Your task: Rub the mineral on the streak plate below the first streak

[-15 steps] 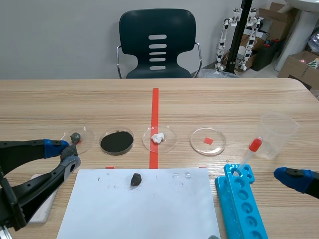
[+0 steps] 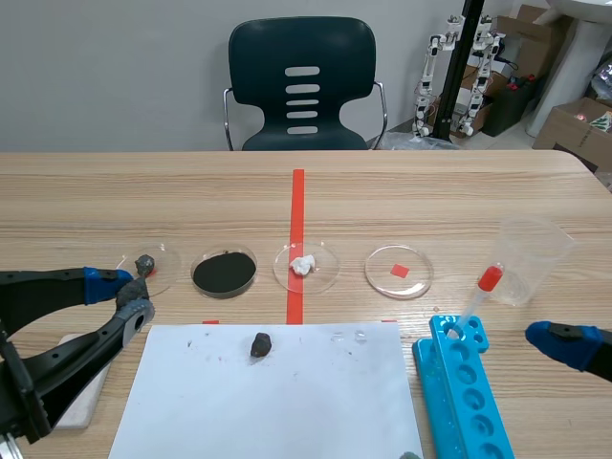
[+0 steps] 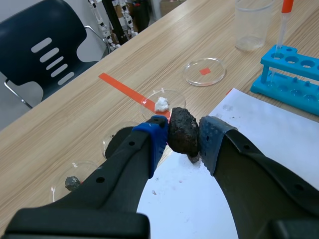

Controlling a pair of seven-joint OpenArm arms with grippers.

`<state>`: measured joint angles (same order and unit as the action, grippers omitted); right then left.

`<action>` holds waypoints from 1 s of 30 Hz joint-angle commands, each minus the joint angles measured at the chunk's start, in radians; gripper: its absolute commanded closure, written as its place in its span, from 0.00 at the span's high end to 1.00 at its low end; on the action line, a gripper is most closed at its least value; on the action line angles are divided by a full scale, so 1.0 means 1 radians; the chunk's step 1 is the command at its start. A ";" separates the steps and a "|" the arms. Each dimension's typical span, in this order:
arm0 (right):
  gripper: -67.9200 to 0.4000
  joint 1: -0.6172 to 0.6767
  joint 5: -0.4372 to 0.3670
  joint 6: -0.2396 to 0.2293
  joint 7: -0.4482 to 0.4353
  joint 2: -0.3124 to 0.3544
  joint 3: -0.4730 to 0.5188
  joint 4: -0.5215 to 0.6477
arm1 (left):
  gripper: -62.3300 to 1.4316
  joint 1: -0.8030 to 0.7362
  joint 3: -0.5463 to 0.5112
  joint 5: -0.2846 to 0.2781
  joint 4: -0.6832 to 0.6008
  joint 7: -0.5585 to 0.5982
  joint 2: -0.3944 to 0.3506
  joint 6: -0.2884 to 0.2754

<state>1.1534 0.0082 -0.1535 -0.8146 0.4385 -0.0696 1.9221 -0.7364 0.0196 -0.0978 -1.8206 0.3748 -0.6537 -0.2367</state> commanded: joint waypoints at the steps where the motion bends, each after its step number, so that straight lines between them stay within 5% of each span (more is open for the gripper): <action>1: 1.00 -0.004 -0.011 0.000 -0.018 0.005 0.003 0.011 | 0.18 0.003 0.006 -0.013 -0.015 0.018 0.005 0.005; 18: 1.00 -0.004 -0.011 0.000 -0.018 0.005 0.003 0.011 | 0.18 0.003 0.006 -0.031 -0.015 0.005 0.005 0.005; 25: 1.00 -0.004 -0.011 0.000 -0.018 0.005 0.003 0.011 | 0.18 0.068 0.006 -0.211 -0.015 -0.493 0.011 0.016; 30: 1.00 -0.004 -0.011 0.000 -0.018 0.005 0.003 0.011 | 0.18 0.164 0.006 -0.320 -0.015 -0.855 0.069 0.174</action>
<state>1.1534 0.0082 -0.1535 -0.8131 0.4385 -0.0696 1.9221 -0.5903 0.0254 -0.4061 -1.8206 -0.4591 -0.6018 -0.0799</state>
